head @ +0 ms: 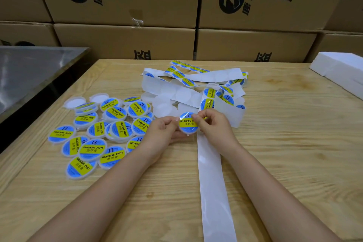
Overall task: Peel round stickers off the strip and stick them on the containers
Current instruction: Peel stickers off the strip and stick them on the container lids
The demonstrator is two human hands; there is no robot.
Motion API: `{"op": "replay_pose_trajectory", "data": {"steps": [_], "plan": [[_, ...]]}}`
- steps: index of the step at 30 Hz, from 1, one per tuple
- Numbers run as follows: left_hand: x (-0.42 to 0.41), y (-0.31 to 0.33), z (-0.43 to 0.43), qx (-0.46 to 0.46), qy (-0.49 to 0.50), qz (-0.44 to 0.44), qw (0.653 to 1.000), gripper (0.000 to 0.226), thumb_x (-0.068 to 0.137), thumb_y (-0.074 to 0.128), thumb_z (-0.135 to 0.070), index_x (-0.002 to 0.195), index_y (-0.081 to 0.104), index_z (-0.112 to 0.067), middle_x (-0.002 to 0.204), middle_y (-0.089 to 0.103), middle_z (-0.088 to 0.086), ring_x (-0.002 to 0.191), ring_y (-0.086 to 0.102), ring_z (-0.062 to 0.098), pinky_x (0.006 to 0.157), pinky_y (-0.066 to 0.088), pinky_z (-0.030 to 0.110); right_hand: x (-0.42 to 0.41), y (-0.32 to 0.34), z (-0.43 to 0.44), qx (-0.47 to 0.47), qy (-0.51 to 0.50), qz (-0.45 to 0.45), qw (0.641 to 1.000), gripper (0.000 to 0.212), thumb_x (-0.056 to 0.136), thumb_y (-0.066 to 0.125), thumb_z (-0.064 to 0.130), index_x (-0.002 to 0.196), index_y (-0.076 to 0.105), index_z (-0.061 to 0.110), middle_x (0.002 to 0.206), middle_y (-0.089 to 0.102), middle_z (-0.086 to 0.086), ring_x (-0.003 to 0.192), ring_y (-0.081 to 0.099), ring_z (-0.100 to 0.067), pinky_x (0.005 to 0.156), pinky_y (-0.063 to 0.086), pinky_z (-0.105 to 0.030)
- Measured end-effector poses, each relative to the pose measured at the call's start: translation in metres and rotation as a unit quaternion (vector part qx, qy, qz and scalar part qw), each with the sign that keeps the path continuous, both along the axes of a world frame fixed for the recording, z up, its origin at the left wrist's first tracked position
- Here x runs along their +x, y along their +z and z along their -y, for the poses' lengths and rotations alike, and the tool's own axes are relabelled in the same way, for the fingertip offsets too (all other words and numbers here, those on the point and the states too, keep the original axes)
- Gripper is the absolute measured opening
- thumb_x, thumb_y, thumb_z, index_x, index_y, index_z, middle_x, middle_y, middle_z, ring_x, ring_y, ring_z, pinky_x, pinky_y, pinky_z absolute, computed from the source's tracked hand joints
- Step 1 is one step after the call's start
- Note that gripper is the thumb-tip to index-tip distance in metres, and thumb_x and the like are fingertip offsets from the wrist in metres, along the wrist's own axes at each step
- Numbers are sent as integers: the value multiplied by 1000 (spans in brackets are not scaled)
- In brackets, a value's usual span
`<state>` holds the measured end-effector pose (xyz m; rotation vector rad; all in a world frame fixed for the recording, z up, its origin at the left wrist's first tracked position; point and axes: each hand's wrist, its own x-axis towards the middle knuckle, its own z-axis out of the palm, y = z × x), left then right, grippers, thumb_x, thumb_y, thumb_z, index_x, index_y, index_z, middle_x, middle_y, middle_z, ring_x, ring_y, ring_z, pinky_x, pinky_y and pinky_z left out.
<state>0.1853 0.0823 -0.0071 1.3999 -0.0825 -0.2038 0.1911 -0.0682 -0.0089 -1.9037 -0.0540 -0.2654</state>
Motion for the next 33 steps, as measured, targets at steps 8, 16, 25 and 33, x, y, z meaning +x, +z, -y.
{"op": "replay_pose_trajectory", "data": {"steps": [8,16,25,33], "plan": [[0,-4,1,91,49,40,994,21,92,48,-4,85,68,-4,71,72,12,69,71,20,72,57,28,-1,0,-1,-96,-14,34,995,28,88,63,26,63,51,25,66,49,10,55,43,-1,56,32,-13],[-1,-6,1,130,79,63,986,20,86,50,-3,81,68,-2,68,71,12,66,70,16,66,53,23,-8,2,-8,-195,-47,122,972,22,85,66,19,69,52,17,69,51,9,62,44,-8,60,27,-18],[-1,-7,4,124,107,77,983,18,86,50,-3,77,66,0,73,67,27,68,70,17,73,51,31,-17,-2,-19,-303,-148,247,908,19,77,71,17,66,67,3,61,64,-14,58,61,-32,52,50,-36],[-3,-2,7,38,104,57,992,29,88,45,3,67,62,-7,60,70,9,64,70,18,59,52,17,-17,-1,-22,-287,-162,302,895,16,75,71,17,80,72,2,62,66,-12,52,62,-27,48,50,-31]]}}
